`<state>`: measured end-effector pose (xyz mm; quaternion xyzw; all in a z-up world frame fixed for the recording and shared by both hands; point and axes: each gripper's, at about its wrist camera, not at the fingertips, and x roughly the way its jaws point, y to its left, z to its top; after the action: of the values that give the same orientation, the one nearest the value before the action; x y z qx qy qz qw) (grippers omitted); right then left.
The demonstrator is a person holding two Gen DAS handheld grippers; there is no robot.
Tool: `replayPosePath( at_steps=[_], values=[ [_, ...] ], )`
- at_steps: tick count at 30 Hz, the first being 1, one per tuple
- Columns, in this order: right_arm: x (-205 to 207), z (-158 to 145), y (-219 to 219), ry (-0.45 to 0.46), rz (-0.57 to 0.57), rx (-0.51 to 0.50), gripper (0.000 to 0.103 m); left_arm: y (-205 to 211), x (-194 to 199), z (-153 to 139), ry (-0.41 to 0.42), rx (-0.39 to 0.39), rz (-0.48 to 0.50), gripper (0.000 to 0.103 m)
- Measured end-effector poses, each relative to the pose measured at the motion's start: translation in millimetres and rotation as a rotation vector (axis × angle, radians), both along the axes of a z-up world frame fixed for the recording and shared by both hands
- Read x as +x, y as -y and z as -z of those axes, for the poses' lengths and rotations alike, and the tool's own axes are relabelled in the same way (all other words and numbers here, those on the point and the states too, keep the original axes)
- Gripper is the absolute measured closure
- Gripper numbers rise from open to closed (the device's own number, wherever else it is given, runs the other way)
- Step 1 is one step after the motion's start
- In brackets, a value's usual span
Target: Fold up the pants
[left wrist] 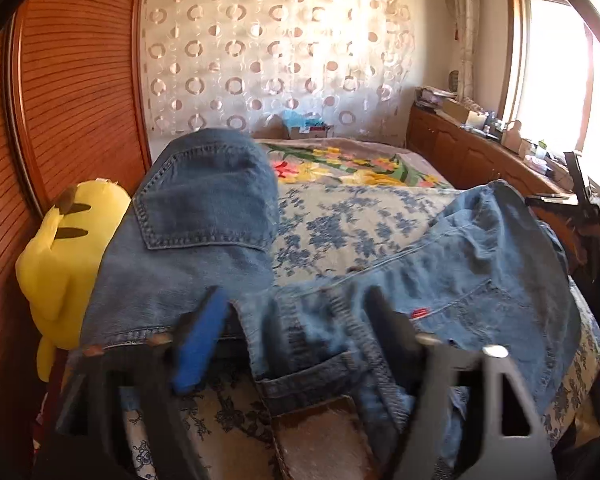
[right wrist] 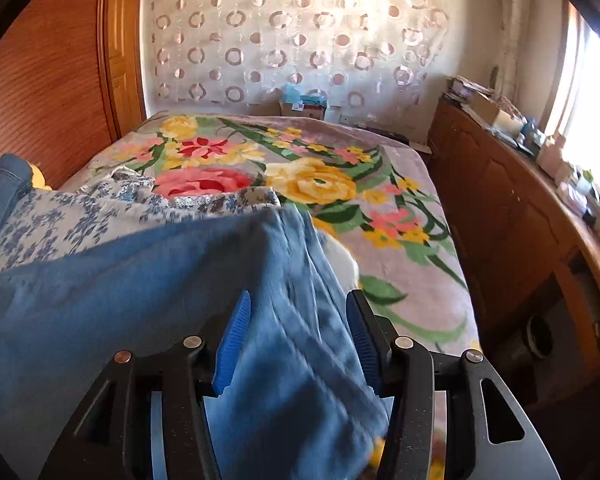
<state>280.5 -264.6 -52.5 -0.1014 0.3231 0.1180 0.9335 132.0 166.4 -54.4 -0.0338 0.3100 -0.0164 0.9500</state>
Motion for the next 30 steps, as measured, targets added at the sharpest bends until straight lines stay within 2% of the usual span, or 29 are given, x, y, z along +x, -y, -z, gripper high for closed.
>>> replayPosePath(
  at_steps=[4,9,25,29,30],
  values=[
    [-27.1,1.1,23.7,-0.027,0.034,0.066,0.051,16.1,-1.5,-7.0,-0.003,0.009,0.042,0.022],
    [-47.6,8.9,42.8,-0.057,0.078,0.097,0.051,40.6,-1.6,-10.7,-0.003,0.018,0.099,0.022],
    [-62.1,16.5,45.7,-0.121,0.126,0.199,0.052,92.8,0.4,-5.6,-0.019,0.032,0.182,0.022],
    [-63.7,14.1,40.4,-0.121,0.115,0.208,0.094,97.3,-2.3,-4.3,-0.027,0.040,0.188,0.022],
    [-66.1,11.1,38.1,-0.102,0.121,0.191,0.098,97.0,-3.9,-4.2,-0.027,0.037,0.188,0.022]
  ],
)
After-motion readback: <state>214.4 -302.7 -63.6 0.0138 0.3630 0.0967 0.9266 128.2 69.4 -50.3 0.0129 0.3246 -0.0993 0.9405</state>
